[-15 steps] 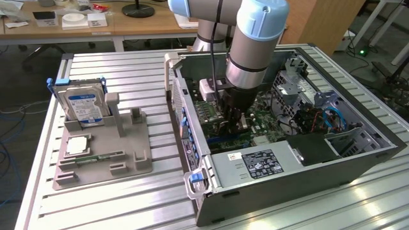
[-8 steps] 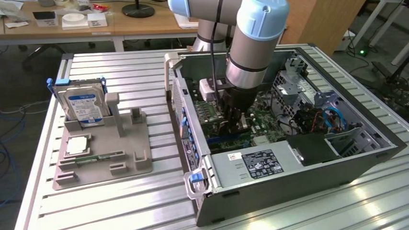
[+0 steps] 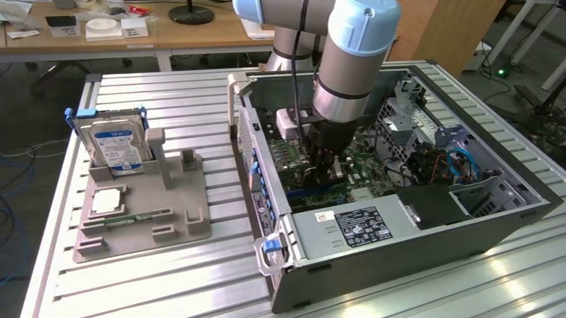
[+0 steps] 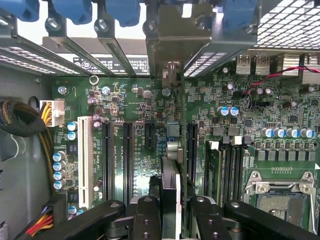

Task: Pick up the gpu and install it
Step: 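Insert the gpu into the slot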

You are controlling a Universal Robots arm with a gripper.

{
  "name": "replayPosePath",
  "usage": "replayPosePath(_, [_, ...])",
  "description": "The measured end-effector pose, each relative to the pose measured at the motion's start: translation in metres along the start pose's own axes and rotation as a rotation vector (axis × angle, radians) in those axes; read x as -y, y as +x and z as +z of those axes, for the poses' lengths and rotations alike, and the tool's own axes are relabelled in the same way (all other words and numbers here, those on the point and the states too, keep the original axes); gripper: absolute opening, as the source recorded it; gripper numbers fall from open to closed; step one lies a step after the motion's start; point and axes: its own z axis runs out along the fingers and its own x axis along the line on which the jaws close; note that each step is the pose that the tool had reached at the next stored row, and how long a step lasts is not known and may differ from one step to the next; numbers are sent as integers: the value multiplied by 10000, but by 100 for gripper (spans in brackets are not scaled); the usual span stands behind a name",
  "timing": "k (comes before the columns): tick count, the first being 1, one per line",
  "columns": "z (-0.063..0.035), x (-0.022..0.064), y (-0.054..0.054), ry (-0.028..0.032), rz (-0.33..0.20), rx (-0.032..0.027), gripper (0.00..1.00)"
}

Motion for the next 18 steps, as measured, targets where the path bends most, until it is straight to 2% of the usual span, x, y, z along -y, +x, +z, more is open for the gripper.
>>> replayPosePath(18, [1,-12,0,15,51,1,27])
